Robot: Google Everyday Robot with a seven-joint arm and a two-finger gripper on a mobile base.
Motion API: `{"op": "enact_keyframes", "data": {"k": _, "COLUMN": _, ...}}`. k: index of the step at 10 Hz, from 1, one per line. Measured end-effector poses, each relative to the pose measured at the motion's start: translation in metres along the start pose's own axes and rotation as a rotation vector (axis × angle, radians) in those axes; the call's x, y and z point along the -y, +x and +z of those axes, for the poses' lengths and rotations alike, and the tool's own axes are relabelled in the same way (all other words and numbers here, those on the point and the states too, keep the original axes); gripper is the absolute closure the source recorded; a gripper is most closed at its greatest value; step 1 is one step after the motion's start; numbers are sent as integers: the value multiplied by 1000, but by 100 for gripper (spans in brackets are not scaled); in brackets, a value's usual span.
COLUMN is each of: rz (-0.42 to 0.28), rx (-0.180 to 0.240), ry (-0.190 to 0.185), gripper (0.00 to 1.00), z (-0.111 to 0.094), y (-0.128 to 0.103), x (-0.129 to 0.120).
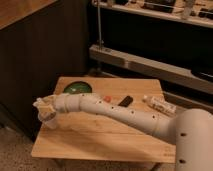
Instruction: Place the white sponge in the ceramic cup
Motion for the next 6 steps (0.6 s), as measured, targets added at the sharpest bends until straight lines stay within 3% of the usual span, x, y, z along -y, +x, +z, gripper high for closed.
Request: {"op": "enact_keyframes", "data": {"k": 6, "rz": 33, "rx": 5, "ry": -8, "gripper": 90, "z": 1, "y": -9, "x": -12}}
